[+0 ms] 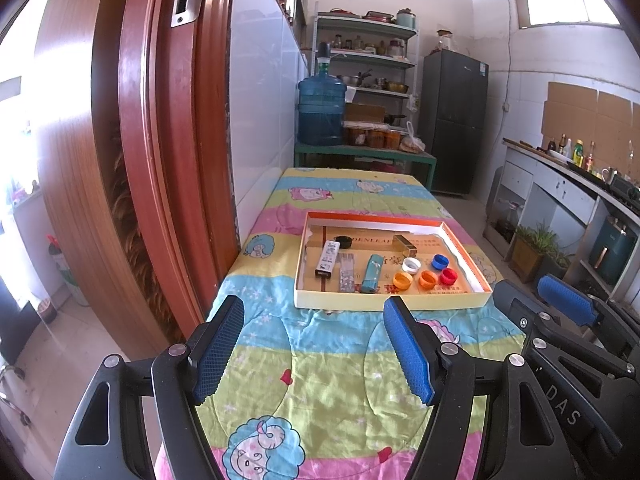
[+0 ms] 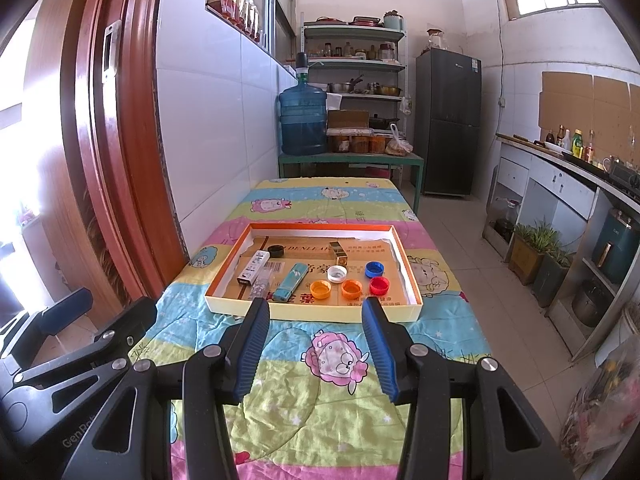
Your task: Organize rigid objects
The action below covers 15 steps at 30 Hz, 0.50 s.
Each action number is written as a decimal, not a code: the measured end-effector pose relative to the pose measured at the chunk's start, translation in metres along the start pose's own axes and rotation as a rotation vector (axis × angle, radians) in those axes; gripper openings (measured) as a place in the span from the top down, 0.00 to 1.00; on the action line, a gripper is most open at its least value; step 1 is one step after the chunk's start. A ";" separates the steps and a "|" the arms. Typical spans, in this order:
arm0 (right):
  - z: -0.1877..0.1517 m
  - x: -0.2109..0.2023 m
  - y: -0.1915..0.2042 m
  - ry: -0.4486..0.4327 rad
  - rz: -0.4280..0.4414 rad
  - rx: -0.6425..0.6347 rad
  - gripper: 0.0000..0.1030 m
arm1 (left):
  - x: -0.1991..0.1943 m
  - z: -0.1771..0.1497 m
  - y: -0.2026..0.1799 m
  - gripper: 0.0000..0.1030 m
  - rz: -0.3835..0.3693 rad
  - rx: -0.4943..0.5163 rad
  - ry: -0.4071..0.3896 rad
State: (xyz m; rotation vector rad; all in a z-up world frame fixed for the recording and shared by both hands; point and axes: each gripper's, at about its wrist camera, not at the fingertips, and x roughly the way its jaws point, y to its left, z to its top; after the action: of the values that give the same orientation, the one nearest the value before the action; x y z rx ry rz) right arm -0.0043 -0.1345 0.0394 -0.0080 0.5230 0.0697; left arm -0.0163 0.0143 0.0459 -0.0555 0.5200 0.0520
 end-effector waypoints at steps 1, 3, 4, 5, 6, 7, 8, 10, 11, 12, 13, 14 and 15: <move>0.000 0.000 0.000 0.000 0.000 0.000 0.54 | 0.002 0.001 0.001 0.28 0.000 -0.001 0.000; 0.000 0.000 0.000 0.000 0.001 0.000 0.54 | 0.001 0.000 0.001 0.28 -0.001 -0.001 0.001; 0.000 0.000 0.000 0.001 0.001 0.000 0.54 | 0.002 0.001 0.001 0.28 0.000 0.000 0.001; 0.000 0.000 0.000 0.001 0.001 0.000 0.54 | 0.000 -0.001 0.000 0.28 -0.001 0.001 0.002; 0.000 0.000 0.000 0.001 0.001 0.001 0.54 | 0.001 -0.001 0.000 0.28 -0.002 0.002 0.003; 0.000 0.001 -0.001 0.002 0.001 0.002 0.54 | 0.001 -0.001 0.000 0.28 -0.002 0.002 0.005; 0.000 0.001 0.000 0.002 0.001 0.002 0.54 | 0.001 -0.001 0.000 0.28 -0.002 0.002 0.005; -0.001 0.001 -0.001 0.005 0.006 0.007 0.54 | 0.001 -0.001 0.000 0.28 -0.002 0.002 0.005; -0.002 0.001 -0.002 0.007 0.009 0.010 0.54 | 0.000 -0.003 -0.001 0.28 -0.002 0.002 0.005; -0.002 0.001 -0.002 0.009 0.009 0.011 0.54 | 0.001 -0.002 0.000 0.28 -0.002 0.001 0.005; -0.003 0.001 -0.003 0.010 0.007 0.012 0.54 | 0.001 -0.001 0.000 0.28 -0.002 0.001 0.005; -0.003 0.001 -0.003 0.010 0.007 0.012 0.54 | 0.001 -0.001 0.000 0.28 -0.002 0.001 0.005; -0.003 0.001 -0.003 0.010 0.007 0.012 0.54 | 0.001 -0.001 0.000 0.28 -0.002 0.001 0.006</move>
State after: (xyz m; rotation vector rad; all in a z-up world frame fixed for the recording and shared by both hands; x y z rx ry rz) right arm -0.0047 -0.1373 0.0363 0.0056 0.5334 0.0735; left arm -0.0163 0.0140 0.0444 -0.0548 0.5258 0.0497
